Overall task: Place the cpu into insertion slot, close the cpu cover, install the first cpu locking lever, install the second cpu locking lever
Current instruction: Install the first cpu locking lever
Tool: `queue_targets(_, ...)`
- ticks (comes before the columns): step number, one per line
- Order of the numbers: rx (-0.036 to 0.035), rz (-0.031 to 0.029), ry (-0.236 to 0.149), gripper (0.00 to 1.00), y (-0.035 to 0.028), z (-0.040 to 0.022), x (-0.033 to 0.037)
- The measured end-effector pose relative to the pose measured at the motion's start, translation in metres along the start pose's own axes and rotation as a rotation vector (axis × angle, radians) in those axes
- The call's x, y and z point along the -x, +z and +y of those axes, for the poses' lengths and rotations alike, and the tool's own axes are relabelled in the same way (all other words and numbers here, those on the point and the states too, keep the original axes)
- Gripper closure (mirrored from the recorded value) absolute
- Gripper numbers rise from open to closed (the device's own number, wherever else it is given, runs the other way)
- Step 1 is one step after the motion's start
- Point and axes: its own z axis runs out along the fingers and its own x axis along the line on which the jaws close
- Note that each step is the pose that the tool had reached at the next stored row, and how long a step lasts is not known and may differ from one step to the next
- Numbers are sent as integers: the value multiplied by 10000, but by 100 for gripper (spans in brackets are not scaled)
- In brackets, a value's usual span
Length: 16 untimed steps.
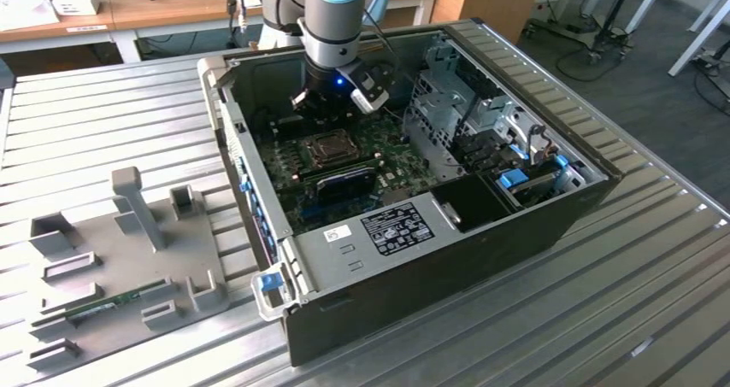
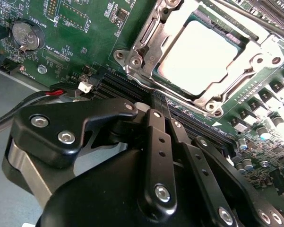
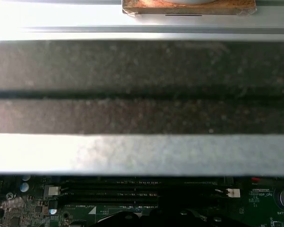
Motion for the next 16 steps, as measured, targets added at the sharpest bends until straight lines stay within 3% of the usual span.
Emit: queue_targets(16, 0, -5, -1, 89, 8, -2, -1)
